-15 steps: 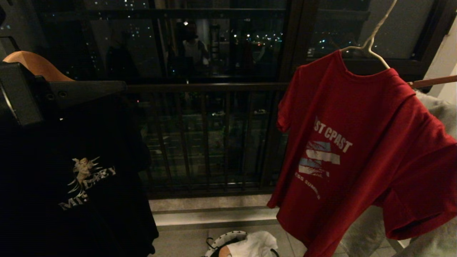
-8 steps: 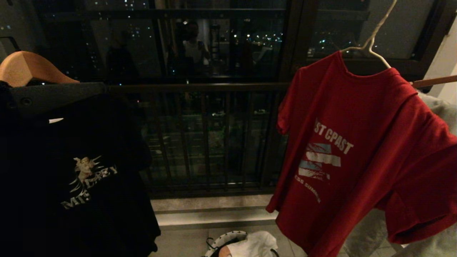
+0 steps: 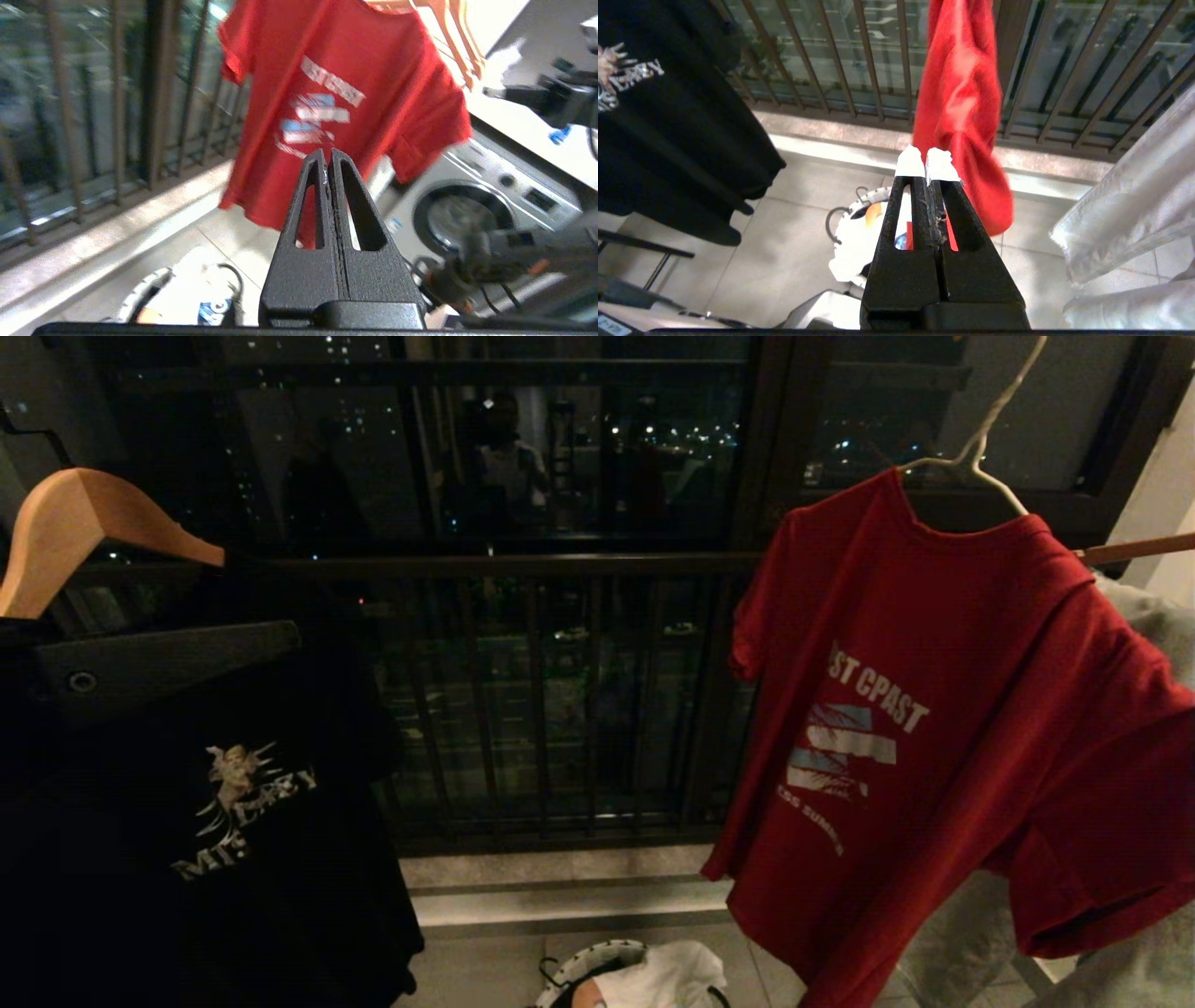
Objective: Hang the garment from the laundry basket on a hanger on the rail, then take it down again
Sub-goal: Take the clothes off the clothes rack
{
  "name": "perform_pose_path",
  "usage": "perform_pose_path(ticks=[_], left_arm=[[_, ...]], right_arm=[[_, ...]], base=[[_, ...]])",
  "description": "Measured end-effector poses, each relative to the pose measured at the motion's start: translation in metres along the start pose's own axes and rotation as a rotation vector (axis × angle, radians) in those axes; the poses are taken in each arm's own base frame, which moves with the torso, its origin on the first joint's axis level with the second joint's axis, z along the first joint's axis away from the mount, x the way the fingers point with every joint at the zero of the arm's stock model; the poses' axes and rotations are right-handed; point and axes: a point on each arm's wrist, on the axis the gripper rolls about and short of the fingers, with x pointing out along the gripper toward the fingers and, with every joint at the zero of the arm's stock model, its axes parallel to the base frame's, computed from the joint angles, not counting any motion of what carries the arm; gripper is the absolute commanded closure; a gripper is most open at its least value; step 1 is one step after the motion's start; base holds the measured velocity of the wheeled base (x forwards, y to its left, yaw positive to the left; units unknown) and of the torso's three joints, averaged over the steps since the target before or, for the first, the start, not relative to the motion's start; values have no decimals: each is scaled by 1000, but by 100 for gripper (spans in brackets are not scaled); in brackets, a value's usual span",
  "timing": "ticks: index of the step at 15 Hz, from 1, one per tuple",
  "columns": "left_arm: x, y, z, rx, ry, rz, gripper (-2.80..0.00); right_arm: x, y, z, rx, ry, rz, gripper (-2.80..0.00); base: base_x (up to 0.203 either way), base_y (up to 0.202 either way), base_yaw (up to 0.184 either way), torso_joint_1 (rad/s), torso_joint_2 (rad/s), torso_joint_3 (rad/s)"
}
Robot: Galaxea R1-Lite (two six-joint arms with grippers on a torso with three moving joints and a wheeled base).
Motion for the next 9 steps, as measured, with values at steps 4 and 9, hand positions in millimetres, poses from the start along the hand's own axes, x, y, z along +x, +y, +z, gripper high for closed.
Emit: perform_pose_path(ticks=[4,9], left_arm=[[11,4,-4,-18,34,-23,0],[22,9,-7,-34,63,-32,0]], right_arm=[[0,-1,-6,3,20,-2,0],[1,-2,-17,11,91,-12,0]], base=[[0,0,0,0,0,0],[0,0,0,0,0,0]])
